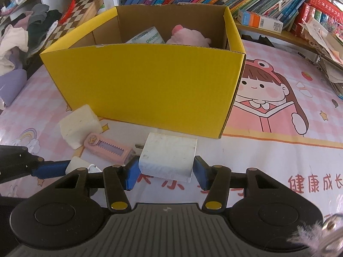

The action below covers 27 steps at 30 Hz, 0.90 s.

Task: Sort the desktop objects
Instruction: 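Grasp the small charger with the left gripper while the right gripper grasps the large charger, then carry the small charger with the left gripper while the right carries the large charger to the box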

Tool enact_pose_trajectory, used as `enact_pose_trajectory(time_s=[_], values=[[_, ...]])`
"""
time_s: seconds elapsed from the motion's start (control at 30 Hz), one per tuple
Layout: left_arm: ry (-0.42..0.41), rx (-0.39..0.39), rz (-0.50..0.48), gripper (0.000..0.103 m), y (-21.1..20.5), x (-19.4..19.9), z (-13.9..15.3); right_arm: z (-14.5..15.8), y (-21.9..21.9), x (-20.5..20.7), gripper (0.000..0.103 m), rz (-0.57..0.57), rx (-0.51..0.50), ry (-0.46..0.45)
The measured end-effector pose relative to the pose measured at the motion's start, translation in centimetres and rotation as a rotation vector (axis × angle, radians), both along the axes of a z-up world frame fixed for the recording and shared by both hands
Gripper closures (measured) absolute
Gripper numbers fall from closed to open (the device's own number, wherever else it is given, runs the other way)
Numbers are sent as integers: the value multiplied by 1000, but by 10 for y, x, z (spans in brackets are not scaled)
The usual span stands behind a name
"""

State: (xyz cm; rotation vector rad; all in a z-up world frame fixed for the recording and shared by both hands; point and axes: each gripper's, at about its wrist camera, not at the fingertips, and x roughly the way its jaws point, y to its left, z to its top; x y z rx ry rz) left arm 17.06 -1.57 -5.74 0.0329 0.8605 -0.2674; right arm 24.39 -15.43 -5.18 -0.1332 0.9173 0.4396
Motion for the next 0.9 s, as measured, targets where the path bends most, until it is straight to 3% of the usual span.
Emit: enact_pose_trajectory(time_s=[0.9], values=[[-60,-14,-27,74,9,-48,26,20,-13,-66,52,-38,18,-26]])
